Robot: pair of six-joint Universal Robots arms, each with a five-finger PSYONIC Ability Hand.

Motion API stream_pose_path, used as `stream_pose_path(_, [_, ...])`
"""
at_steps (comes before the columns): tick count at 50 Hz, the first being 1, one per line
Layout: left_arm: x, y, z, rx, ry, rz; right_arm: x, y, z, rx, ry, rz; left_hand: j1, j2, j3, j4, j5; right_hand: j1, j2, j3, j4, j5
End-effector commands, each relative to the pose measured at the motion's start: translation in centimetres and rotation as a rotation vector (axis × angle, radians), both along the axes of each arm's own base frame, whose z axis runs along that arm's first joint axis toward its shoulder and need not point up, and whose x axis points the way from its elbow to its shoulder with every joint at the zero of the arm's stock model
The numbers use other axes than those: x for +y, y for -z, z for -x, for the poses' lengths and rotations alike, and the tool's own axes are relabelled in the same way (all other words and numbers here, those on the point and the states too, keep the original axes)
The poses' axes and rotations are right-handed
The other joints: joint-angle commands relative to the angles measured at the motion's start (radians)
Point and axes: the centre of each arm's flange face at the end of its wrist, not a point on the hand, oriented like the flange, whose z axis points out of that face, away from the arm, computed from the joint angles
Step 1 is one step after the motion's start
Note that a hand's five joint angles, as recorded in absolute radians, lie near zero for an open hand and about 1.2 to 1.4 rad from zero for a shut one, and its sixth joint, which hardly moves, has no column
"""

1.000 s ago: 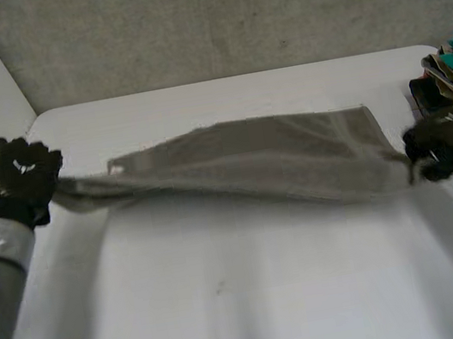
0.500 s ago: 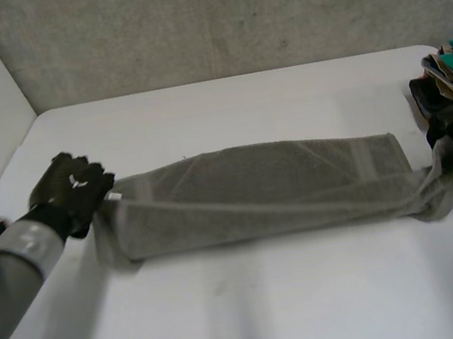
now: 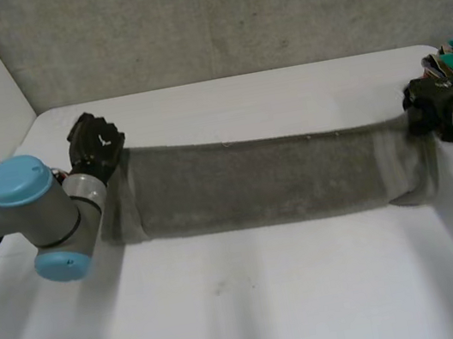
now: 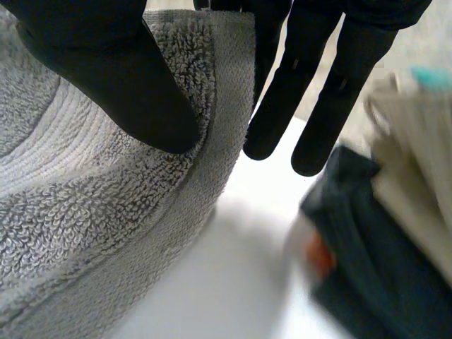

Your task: Fold the laundry.

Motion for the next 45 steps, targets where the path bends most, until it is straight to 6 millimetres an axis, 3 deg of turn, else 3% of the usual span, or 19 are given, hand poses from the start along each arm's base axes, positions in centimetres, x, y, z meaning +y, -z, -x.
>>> stream_pose_path(1, [-3.7,-8.2,1.3,0.099,-0.004,0.354,-2.8,-6.8,-4.0,0.032,-0.060,0.391,0.248,0.198,0.198,0.193,0.243,0.281,0.216,0.201,0.195,0.247])
stream_pose_path(4, [-4.2,-13.0,1.6,0.157,-0.003,0.523,-3.5,-11.8,-4.1,0.002,-0.004,0.640,0.248,0.198,0.198,0.193,0.243,0.281,0.216,0.201,0.195,0.247])
stream_pose_path(5, [-4.0,-16.4,1.6,0.200,-0.002,0.634,-3.2,-15.5,-4.1,-0.027,0.042,0.808,0.248,0.198,0.198,0.193,0.243,0.281,0.216,0.201,0.195,0.247])
stream_pose_path(9, [-2.7,-22.3,0.7,0.345,-0.003,0.792,-1.5,-20.9,-4.1,-0.101,0.099,1.083,0.248,0.198,0.198,0.193,0.243,0.281,0.216,0.201,0.195,0.247])
stream_pose_path(13, [-2.0,-24.0,-0.4,0.439,-0.008,0.786,-0.7,-21.0,-4.4,-0.101,0.091,1.069,0.248,0.198,0.198,0.193,0.243,0.281,0.216,0.201,0.195,0.247])
stream_pose_path(15, [-2.2,-22.7,-0.8,0.433,-0.015,0.727,-0.7,-20.2,-4.3,-0.088,0.088,1.012,0.248,0.198,0.198,0.193,0.243,0.281,0.216,0.201,0.195,0.247])
stream_pose_path(19, [-2.8,-18.0,-2.1,0.380,-0.052,0.568,-0.5,-16.2,-4.5,-0.039,0.049,0.780,0.248,0.198,0.198,0.193,0.243,0.281,0.216,0.201,0.195,0.247])
stream_pose_path(20, [-2.8,-15.4,-2.4,0.354,-0.059,0.496,-0.3,-15.5,-4.6,-0.032,0.036,0.743,0.248,0.198,0.198,0.193,0.243,0.281,0.216,0.201,0.195,0.247])
stream_pose_path(22, [-2.4,-13.1,-2.5,0.332,-0.058,0.431,0.0,-13.9,-4.7,-0.016,0.006,0.670,0.248,0.198,0.198,0.193,0.243,0.281,0.216,0.201,0.195,0.247])
stream_pose_path(23, [-1.9,-10.7,-2.6,0.311,-0.055,0.363,0.2,-12.1,-4.9,-0.005,-0.026,0.601,0.248,0.198,0.198,0.193,0.243,0.281,0.216,0.201,0.195,0.247])
stream_pose_path(26, [-0.9,-7.5,-2.6,0.276,-0.037,0.271,0.4,-8.8,-5.2,0.010,-0.079,0.497,0.248,0.198,0.198,0.193,0.243,0.281,0.216,0.201,0.195,0.247])
stream_pose_path(27, [-0.1,-5.8,-2.6,0.258,-0.023,0.219,0.5,-6.6,-5.4,0.024,-0.106,0.431,0.248,0.198,0.198,0.193,0.243,0.281,0.216,0.201,0.195,0.247])
stream_pose_path(30, [1.0,-3.3,-2.6,0.230,0.001,0.150,0.9,-2.6,-5.3,0.040,-0.120,0.303,0.248,0.198,0.198,0.193,0.243,0.281,0.216,0.201,0.195,0.247])
stream_pose_path(31, [1.3,-2.4,-2.6,0.220,0.007,0.127,1.0,-1.8,-5.3,0.046,-0.123,0.272,0.248,0.198,0.198,0.193,0.243,0.281,0.216,0.201,0.195,0.247])
stream_pose_path(32, [2.3,0.4,-2.6,0.199,0.024,0.058,1.2,-1.0,-5.3,0.048,-0.126,0.242,0.248,0.198,0.198,0.193,0.243,0.281,0.216,0.201,0.195,0.247])
stream_pose_path(35, [3.7,2.8,-2.6,0.179,0.028,-0.013,1.8,1.4,-5.3,0.090,-0.144,0.147,0.248,0.198,0.198,0.193,0.243,0.281,0.216,0.201,0.195,0.247])
stream_pose_path(39, [5.5,3.8,-3.2,0.165,0.018,-0.071,3.3,2.5,-4.9,0.175,-0.166,0.061,0.248,0.198,0.198,0.193,0.243,0.281,0.216,0.201,0.195,0.247])
stream_pose_path(43, [7.7,0.4,-5.8,0.149,-0.036,-0.039,6.5,1.3,-4.4,0.237,-0.199,-0.022,0.248,0.198,0.198,0.193,0.243,0.281,0.216,0.201,0.195,0.247])
stream_pose_path(45, [8.2,0.0,-6.2,0.140,-0.045,-0.043,7.7,0.6,-4.0,0.263,-0.208,-0.044,0.248,0.198,0.198,0.193,0.243,0.281,0.216,0.201,0.195,0.247])
